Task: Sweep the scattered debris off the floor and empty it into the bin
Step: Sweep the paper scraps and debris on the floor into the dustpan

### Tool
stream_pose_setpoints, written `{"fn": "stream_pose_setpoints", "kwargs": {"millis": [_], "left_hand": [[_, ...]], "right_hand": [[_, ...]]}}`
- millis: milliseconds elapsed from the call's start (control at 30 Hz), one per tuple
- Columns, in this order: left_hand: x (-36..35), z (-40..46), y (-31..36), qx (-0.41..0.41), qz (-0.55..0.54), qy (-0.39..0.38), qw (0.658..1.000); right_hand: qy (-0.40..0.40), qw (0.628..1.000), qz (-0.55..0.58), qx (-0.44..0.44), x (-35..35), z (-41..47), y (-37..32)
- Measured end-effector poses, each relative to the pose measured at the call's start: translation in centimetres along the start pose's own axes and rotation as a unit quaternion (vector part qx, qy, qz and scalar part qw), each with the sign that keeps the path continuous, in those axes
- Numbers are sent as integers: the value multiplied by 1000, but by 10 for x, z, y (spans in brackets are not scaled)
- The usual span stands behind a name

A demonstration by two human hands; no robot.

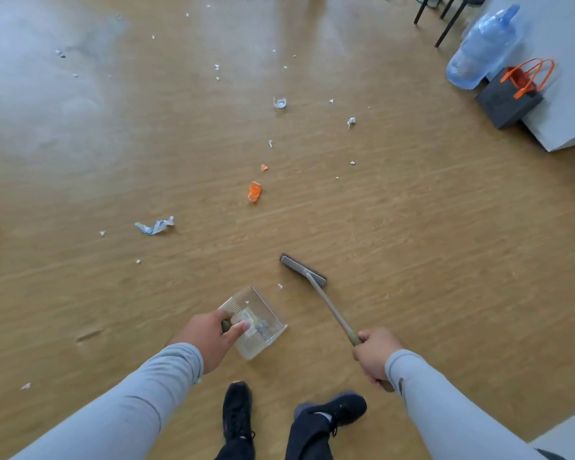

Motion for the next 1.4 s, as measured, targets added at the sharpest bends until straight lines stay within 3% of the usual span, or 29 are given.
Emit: {"fn": "stream_pose_setpoints", "kwargs": {"millis": [133, 333, 567, 700, 933, 1200, 1400], "left_hand": [[9, 6, -2, 0, 16, -10, 1000], [13, 3, -4, 0, 29, -24, 999], [12, 2, -3, -4, 19, -32, 999], [11, -2, -5, -2, 20, -22, 1000], [-12, -2, -8, 42, -161, -145, 975], [-8, -38, -2, 51, -282, -118, 951], [22, -52, 39, 19, -306, -100, 947]], "right_hand": [[-29, 998, -57, -6, -30, -15, -11], [-78, 995, 54, -16, 2, -53, 25], [-47, 999, 2, -3, -36, -38, 10], [-100, 995, 15, -6, -50, -42, 2], [-116, 991, 72, -8, -15, -91, 40], [-53, 986, 156, 19, 8, -110, 68], [-26, 970, 231, 70, 51, -132, 71]]}}
Point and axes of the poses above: each hand's wrist, its own z-axis towards the middle knuckle, its own x-axis out of the back of the hand, y = z × x, the point moved 9 cm from there along z, towards the middle knuckle, and after that the axes turned 14 degrees about -y, right-handed, at the moved point
